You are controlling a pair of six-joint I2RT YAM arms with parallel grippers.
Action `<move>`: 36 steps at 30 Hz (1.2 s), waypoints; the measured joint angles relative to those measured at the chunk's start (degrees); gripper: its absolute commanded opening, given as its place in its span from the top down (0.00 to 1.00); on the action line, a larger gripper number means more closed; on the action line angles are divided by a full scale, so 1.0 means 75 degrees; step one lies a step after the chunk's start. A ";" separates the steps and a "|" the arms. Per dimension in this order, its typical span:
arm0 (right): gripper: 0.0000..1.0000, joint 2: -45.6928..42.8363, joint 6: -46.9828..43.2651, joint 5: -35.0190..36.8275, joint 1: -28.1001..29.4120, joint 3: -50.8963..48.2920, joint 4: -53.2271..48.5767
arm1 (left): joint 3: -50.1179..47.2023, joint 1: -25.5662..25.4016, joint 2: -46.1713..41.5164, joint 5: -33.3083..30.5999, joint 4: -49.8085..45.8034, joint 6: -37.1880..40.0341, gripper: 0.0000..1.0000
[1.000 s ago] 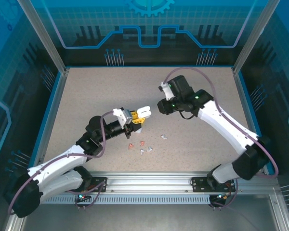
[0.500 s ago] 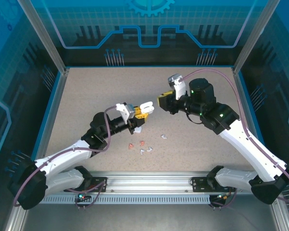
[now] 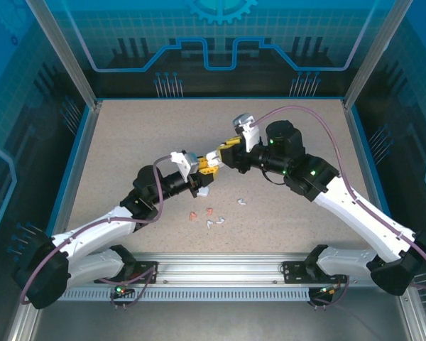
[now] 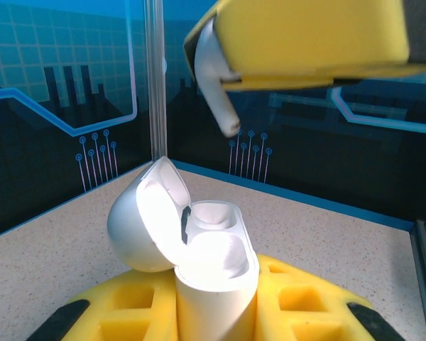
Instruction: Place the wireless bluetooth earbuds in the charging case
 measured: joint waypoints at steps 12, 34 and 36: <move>0.73 0.0064 0.0000 0.0230 0.0047 -0.0411 0.0064 | 0.0099 0.0000 -0.0003 -0.0044 -0.0035 -0.0221 1.00; 0.73 0.0035 -0.0058 0.0708 0.0058 -0.0664 0.0367 | 0.0114 0.0000 -0.0003 -0.0122 -0.0105 -0.0679 1.00; 0.72 0.0035 -0.0055 0.0685 0.0058 -0.0664 0.0358 | 0.0143 0.0000 -0.0003 -0.0134 -0.0111 -0.0688 1.00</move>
